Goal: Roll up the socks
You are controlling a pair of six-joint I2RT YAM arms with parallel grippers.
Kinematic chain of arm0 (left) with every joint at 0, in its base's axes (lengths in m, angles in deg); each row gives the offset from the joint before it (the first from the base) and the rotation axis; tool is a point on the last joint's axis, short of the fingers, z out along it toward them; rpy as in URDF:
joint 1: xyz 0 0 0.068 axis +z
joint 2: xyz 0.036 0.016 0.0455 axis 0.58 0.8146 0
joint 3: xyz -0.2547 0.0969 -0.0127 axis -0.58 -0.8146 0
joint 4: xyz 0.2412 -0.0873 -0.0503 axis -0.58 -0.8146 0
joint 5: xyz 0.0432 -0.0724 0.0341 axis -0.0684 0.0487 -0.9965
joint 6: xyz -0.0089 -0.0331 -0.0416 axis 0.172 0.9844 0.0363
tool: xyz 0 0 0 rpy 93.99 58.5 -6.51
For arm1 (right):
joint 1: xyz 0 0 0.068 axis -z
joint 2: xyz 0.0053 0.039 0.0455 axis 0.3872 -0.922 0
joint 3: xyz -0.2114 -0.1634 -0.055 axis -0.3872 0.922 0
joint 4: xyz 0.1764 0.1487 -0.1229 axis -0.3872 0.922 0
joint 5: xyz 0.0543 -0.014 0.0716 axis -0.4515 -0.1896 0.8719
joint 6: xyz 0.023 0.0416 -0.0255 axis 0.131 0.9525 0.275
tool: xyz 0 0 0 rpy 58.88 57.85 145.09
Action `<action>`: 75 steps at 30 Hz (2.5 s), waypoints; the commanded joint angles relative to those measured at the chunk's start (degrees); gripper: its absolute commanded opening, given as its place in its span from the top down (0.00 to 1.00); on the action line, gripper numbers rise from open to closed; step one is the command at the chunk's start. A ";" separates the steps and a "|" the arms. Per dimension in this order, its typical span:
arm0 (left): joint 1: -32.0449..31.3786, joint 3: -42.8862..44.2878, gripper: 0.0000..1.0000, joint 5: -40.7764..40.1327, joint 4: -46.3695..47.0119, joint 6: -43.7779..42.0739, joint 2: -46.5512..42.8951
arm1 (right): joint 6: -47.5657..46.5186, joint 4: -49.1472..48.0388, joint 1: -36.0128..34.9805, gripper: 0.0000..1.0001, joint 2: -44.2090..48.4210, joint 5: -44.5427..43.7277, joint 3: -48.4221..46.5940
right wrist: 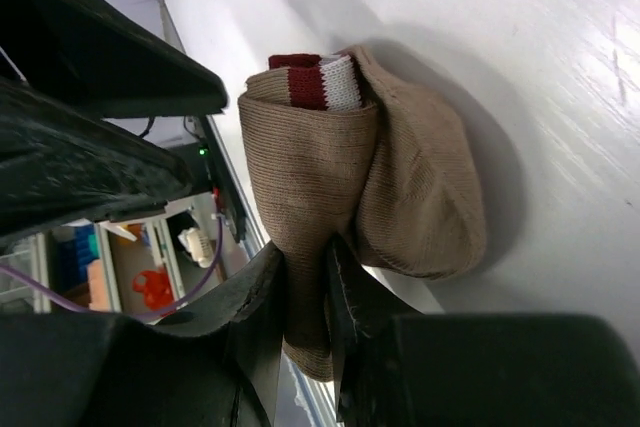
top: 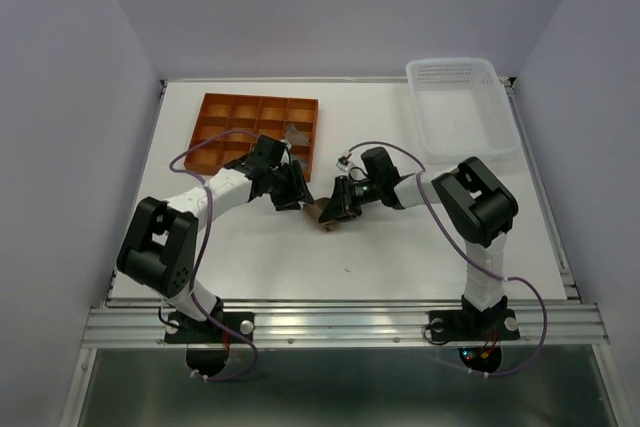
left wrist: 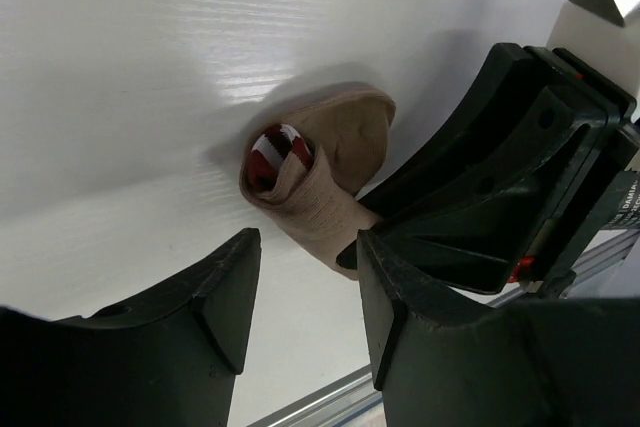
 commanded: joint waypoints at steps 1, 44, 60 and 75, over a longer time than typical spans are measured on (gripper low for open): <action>-1.70 1.42 0.46 1.86 2.37 0.23 2.48 | 4.47 -6.02 0.43 0.75 -1.56 3.48 0.66; -5.93 13.02 0.77 -10.26 -8.79 1.20 13.03 | -16.44 17.52 1.49 0.42 12.48 -22.70 -1.37; -7.69 17.15 0.76 -12.11 -12.40 2.96 14.35 | -31.47 20.52 -12.65 0.41 23.05 -36.33 -2.16; -7.95 17.15 0.73 -11.14 -11.69 4.19 14.70 | -31.47 15.95 -15.91 0.42 14.96 -41.34 -5.32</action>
